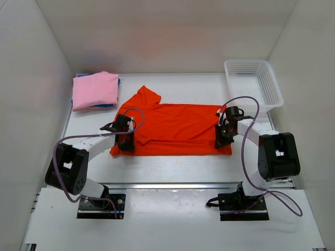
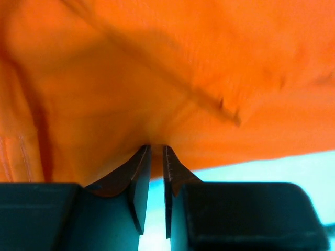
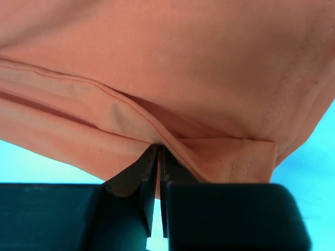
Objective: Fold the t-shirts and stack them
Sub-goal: Fold the flattened tshirt in 1/3 of the way
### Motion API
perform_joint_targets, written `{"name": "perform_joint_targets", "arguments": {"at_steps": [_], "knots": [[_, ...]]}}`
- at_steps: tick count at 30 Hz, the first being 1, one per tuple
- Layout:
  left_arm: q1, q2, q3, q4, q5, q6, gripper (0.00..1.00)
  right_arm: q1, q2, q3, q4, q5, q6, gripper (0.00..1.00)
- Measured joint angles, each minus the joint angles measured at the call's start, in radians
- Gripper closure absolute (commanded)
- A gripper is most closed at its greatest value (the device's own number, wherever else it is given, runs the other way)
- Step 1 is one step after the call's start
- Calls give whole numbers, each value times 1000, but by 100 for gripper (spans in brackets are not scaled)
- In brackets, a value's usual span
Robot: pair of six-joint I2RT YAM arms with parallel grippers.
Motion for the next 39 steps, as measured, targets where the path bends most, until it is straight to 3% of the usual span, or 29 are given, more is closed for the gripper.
{"name": "perform_joint_targets", "arguments": {"at_steps": [12,20,25,39], "knots": [[-78,-164,-56,-216,56,23,77,42,13,23,-59,53,-69,96],[79,-167,28,-303,47,85,74,41,-4,6,-66,68,-71,95],[95,-164,110,-327,8,119,73,43,-4,8,-68,72,-72,97],[186,62,132,-328,-172,233,77,40,-4,7,-69,68,-76,97]]}}
